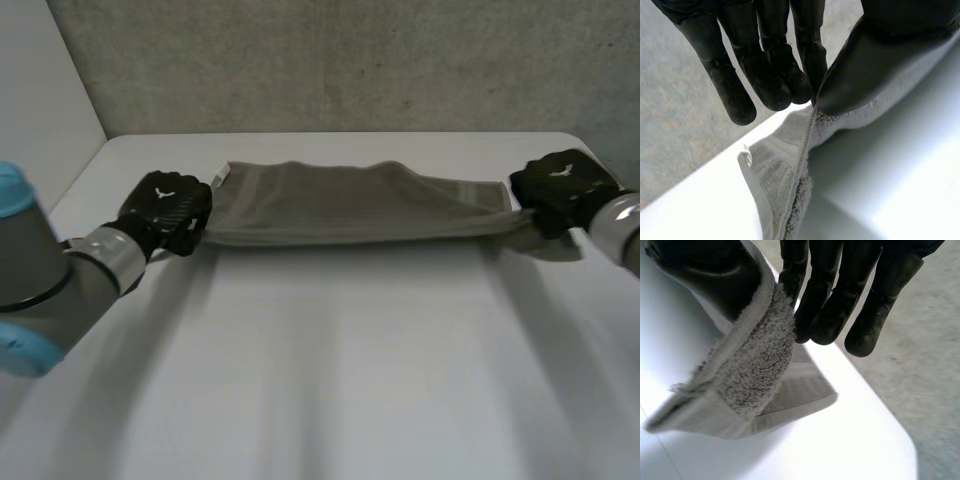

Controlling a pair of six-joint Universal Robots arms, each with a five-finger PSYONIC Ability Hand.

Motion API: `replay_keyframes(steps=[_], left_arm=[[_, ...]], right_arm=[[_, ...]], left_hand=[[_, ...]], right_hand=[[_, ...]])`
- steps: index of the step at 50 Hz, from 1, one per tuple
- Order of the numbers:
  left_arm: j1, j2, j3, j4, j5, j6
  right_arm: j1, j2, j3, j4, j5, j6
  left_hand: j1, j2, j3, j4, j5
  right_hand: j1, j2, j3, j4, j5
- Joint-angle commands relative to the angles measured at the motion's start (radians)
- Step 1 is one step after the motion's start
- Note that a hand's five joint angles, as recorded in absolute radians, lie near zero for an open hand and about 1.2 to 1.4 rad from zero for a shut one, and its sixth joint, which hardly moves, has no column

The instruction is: Fold the towel.

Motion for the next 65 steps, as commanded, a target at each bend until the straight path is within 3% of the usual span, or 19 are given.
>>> replay_keyframes(steps=[1,7,10,14,21,23,26,29,31,32,33,34,43,48,57,65], left_arm=[[0.044,0.296,-0.141,-0.005,0.070,0.012],[0.070,0.379,-0.127,0.017,0.092,-0.017],[0.072,0.362,-0.104,0.032,0.092,-0.029],[0.067,0.161,-0.020,0.060,0.086,-0.034],[0.029,-0.107,0.180,0.051,0.072,-0.031],[0.014,-0.209,0.273,0.031,0.070,-0.034],[0.007,-0.250,0.321,-0.018,0.064,-0.039],[0.004,-0.250,0.321,-0.049,0.074,-0.046],[-0.015,-0.238,0.290,-0.109,0.095,-0.054],[-0.016,-0.237,0.290,-0.109,0.095,-0.054],[-0.026,-0.221,0.260,-0.136,0.115,-0.060],[-0.031,-0.190,0.222,-0.161,0.138,-0.063],[-0.022,0.023,-0.023,-0.181,0.179,-0.069],[-0.014,0.147,-0.139,-0.186,0.172,-0.144],[-0.026,0.210,-0.280,-0.183,0.167,-0.229],[-0.048,0.172,-0.349,-0.104,0.052,-0.224]], right_arm=[[-0.151,-0.267,0.058,0.075,-0.098,0.088],[-0.208,-0.303,0.024,0.138,-0.192,0.124],[-0.207,-0.283,0.015,0.139,-0.193,0.125],[-0.187,-0.127,-0.035,0.131,-0.187,0.121],[-0.081,0.079,-0.180,0.131,-0.090,0.113],[-0.040,0.165,-0.245,0.134,-0.016,0.095],[-0.030,0.202,-0.261,0.135,0.021,0.081],[-0.026,0.204,-0.244,0.134,0.031,0.081],[-0.026,0.201,-0.232,0.132,0.031,0.081],[-0.026,0.201,-0.232,0.132,0.031,0.081],[-0.026,0.196,-0.220,0.131,0.031,0.081],[-0.024,0.193,-0.209,0.128,0.031,0.081],[-0.022,0.154,-0.140,0.100,0.031,0.079],[-0.024,0.132,-0.096,0.074,0.029,0.078],[-0.032,0.102,-0.043,0.065,0.029,0.075],[-0.033,0.070,0.006,0.043,0.009,0.075]], left_hand=[[0.147,0.047,0.052,0.035,0.094],[0.147,0.047,0.052,0.035,0.094],[0.147,0.047,0.052,0.035,0.094],[0.147,0.047,0.052,0.035,0.094],[0.147,0.047,0.052,0.035,0.094],[0.147,0.047,0.052,0.035,0.094],[0.147,0.047,0.052,0.035,0.094],[0.147,0.047,0.052,0.035,0.094],[-0.474,-0.574,-0.570,-0.586,-0.527],[-0.478,-0.577,-0.573,-0.590,-0.531],[-0.786,-0.886,-0.882,-0.898,-0.839],[-0.859,-0.958,-0.954,-0.971,-0.912],[-0.956,-1.056,-1.052,-1.069,-1.010],[-0.968,-1.068,-1.064,-1.081,-1.022],[-0.951,-1.050,-1.046,-1.063,-1.004],[-0.918,-1.018,-1.014,-1.031,-0.972]], right_hand=[[0.043,0.081,0.070,0.062,0.052],[0.043,0.081,0.070,0.062,0.052],[0.043,0.081,0.070,0.062,0.052],[0.043,0.081,0.070,0.062,0.052],[0.043,0.081,0.070,0.062,0.052],[0.043,0.081,0.070,0.062,0.052],[0.043,0.081,0.070,0.062,0.052],[0.043,0.081,0.070,0.062,0.052],[0.043,0.081,0.070,0.062,0.052],[0.043,0.081,0.070,0.062,0.052],[0.043,0.081,0.070,0.062,0.052],[0.043,0.081,0.070,0.062,0.052],[0.043,0.081,0.070,0.062,0.052],[0.043,0.081,0.070,0.062,0.052],[0.043,0.081,0.070,0.062,0.052],[0.043,0.081,0.070,0.062,0.052]])
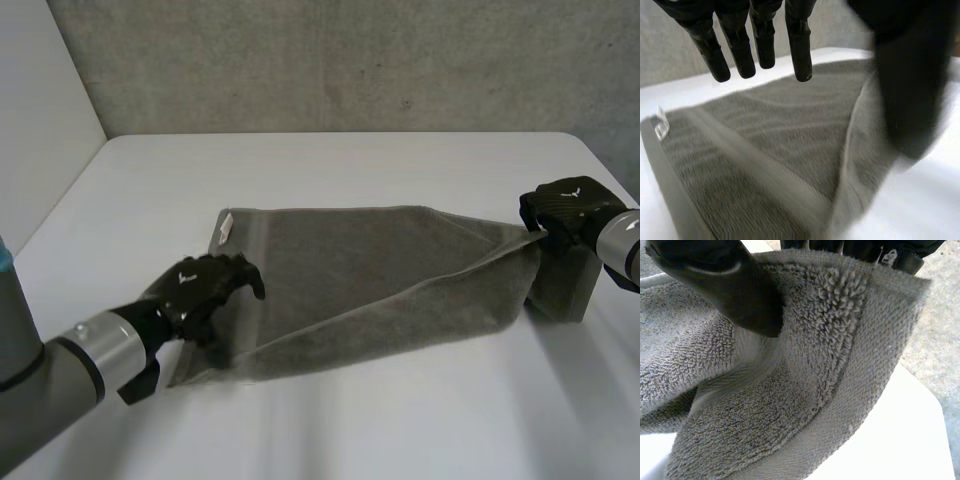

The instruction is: Fold the towel.

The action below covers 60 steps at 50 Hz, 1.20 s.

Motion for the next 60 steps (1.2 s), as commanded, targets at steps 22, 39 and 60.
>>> replay_keyframes(steps=[22,39,60], left_arm=[[-0.062,-0.136,-0.044,0.100,-0.189,0.114],[-0.052,-0.026,-0.026,0.094,-0.189,0.115],[0.073,0.255,-0.007,0.092,-0.175,0.112]], right_arm=[[-0.001,-0.043,0.057,-0.014,-0.040,-0.002],[-0.006,-0.154,0.093,0.009,-0.034,0.012],[-0.236,-0.393,0.164,0.190,-0.151,-0.028]], left_hand=[[0.490,0.487,0.481,0.480,0.522],[1.065,1.062,1.056,1.055,1.097],[1.065,1.062,1.056,1.055,1.097]], right_hand=[[0.042,0.062,0.070,0.062,0.045],[0.042,0.062,0.070,0.062,0.045],[0.042,0.062,0.070,0.062,0.045]])
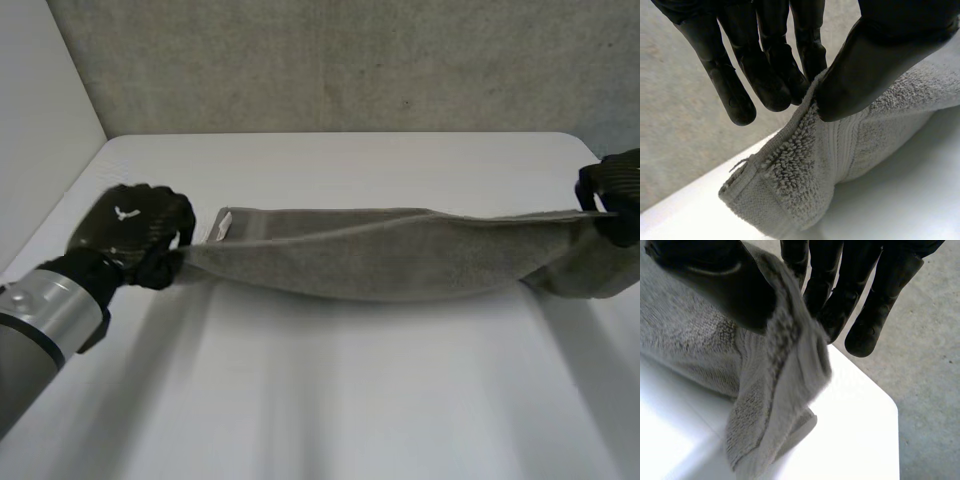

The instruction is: Fold the towel.

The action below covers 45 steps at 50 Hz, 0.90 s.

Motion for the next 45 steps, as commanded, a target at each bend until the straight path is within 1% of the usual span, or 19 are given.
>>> replay_keyframes(steps=[1,5,7,8,10,11,12,13,14,15,16,18,19,21,24,29,32,37,45], left_arm=[[0.058,0.005,0.012,0.009,0.004,0.004],[0.072,-0.021,0.045,0.016,0.017,0.003],[0.065,-0.122,0.095,0.050,0.049,-0.002],[0.065,-0.122,0.095,0.050,0.049,-0.002],[0.026,-0.229,0.165,0.091,0.058,0.000],[0.026,-0.230,0.166,0.092,0.058,0.000],[0.005,-0.277,0.207,0.104,0.056,-0.003],[0.005,-0.277,0.207,0.104,0.056,-0.003],[-0.012,-0.333,0.256,0.113,0.055,0.000],[-0.032,-0.401,0.309,0.115,0.050,0.001],[-0.032,-0.401,0.310,0.115,0.050,0.001],[-0.040,-0.519,0.426,0.104,0.050,0.001],[-0.040,-0.519,0.426,0.104,0.050,0.001],[-0.043,-0.623,0.535,0.099,0.049,0.000],[-0.043,-0.670,0.586,0.095,0.049,0.000],[-0.057,-0.817,0.777,0.082,0.049,0.001],[-0.057,-0.848,0.822,0.078,0.046,0.001],[-0.057,-0.947,0.952,0.062,0.009,0.004],[-0.057,-1.032,1.052,0.059,0.006,0.004]], right_arm=[[-0.083,-0.005,-0.017,0.044,-0.038,-0.046],[-0.080,0.018,-0.034,0.040,-0.061,-0.072],[-0.068,0.095,-0.080,0.030,-0.085,-0.067],[-0.067,0.096,-0.080,0.030,-0.085,-0.067],[-0.029,0.187,-0.155,0.007,-0.084,-0.063],[-0.029,0.188,-0.155,0.007,-0.084,-0.063],[0.001,0.227,-0.190,-0.003,-0.081,-0.052],[0.023,0.264,-0.229,-0.013,-0.076,-0.032],[0.023,0.265,-0.229,-0.013,-0.076,-0.032],[0.040,0.304,-0.268,-0.023,-0.067,-0.009],[0.040,0.304,-0.269,-0.023,-0.067,-0.009],[0.057,0.384,-0.338,-0.046,-0.052,0.034],[0.057,0.384,-0.338,-0.046,-0.052,0.034],[0.074,0.445,-0.394,-0.069,-0.030,0.061],[0.094,0.478,-0.422,-0.082,-0.018,0.063],[0.150,0.590,-0.525,-0.108,0.069,0.065],[0.155,0.611,-0.545,-0.111,0.087,0.063],[0.186,0.697,-0.635,-0.115,0.123,0.063],[0.193,0.763,-0.718,-0.128,0.163,0.060]], left_hand=[[0.152,0.060,0.059,0.039,0.114],[0.152,0.060,0.059,0.039,0.114],[0.152,0.060,0.059,0.039,0.114],[0.152,0.060,0.059,0.039,0.114],[0.152,0.060,0.059,0.039,0.114],[0.152,0.060,0.059,0.039,0.114],[0.152,0.060,0.059,0.039,0.114],[0.152,0.060,0.059,0.039,0.114],[0.152,0.060,0.059,0.039,0.114],[0.152,0.060,0.059,0.039,0.114],[0.152,0.060,0.059,0.039,0.114],[0.152,0.060,0.059,0.039,0.114],[0.152,0.060,0.059,0.039,0.114],[0.152,0.060,0.059,0.039,0.114],[0.152,0.060,0.059,0.039,0.114],[0.152,0.060,0.059,0.039,0.114],[0.152,0.060,0.059,0.039,0.114],[0.152,0.060,0.059,0.039,0.114],[0.152,0.060,0.059,0.039,0.114]], right_hand=[[0.042,0.062,0.070,0.062,0.045],[0.042,0.062,0.070,0.062,0.045],[0.042,0.062,0.070,0.062,0.045],[0.042,0.062,0.070,0.062,0.045],[0.042,0.062,0.070,0.062,0.045],[0.042,0.062,0.070,0.062,0.045],[0.042,0.062,0.070,0.062,0.045],[0.042,0.062,0.070,0.062,0.045],[0.042,0.062,0.070,0.062,0.045],[0.042,0.062,0.070,0.062,0.045],[0.042,0.062,0.070,0.062,0.045],[0.042,0.062,0.070,0.062,0.045],[0.042,0.062,0.070,0.062,0.045],[0.042,0.062,0.070,0.062,0.045],[0.042,0.062,0.070,0.062,0.045],[0.042,0.062,0.070,0.062,0.045],[0.042,0.062,0.070,0.062,0.045],[0.042,0.062,0.070,0.062,0.045],[0.042,0.062,0.070,0.062,0.045]])
